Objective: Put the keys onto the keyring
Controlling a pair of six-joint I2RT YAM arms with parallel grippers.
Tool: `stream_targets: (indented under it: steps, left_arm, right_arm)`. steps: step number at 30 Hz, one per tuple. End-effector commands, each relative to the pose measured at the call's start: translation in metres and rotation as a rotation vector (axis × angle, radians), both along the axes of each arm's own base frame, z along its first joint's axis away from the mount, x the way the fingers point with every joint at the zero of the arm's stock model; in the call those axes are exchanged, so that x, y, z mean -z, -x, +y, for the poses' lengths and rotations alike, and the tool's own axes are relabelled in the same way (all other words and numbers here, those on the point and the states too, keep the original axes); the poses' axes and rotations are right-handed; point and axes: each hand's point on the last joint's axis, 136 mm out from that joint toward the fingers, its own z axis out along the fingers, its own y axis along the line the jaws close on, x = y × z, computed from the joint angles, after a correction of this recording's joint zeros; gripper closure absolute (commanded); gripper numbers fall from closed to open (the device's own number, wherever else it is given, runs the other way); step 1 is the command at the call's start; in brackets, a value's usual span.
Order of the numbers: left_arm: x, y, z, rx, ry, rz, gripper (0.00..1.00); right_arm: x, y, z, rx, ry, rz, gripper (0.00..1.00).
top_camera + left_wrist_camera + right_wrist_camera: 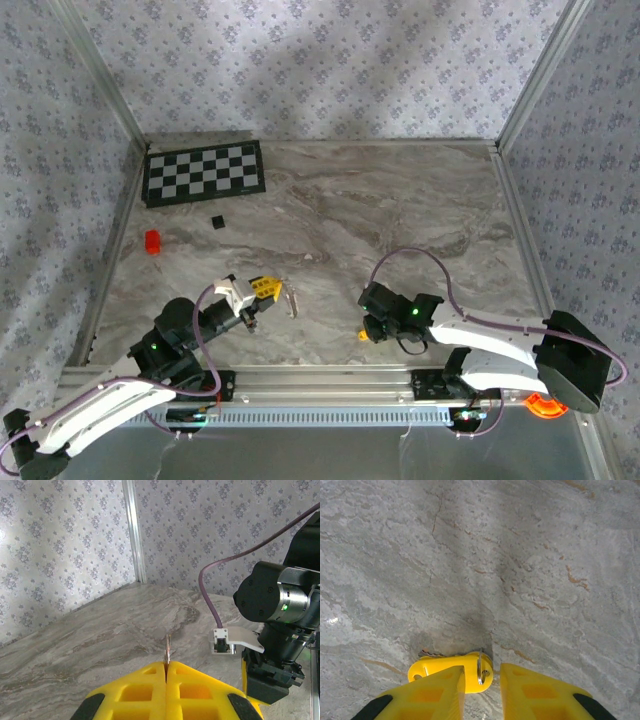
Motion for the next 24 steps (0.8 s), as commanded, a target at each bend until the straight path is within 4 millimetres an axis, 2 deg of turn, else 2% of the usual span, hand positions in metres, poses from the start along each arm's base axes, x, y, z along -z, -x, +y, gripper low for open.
stream_targets:
  steps: [1,24]
  left_arm:
    - [-0.017,0.002,0.002,0.008,0.054,-0.030,1.00]
    - [-0.012,-0.001,-0.001,0.003,0.040,-0.018,1.00]
  right_arm:
    - [0.005,0.002,-0.008,0.008,0.045,0.002,0.76]
    - [0.002,-0.005,0.004,-0.046,0.078,-0.018,0.83]
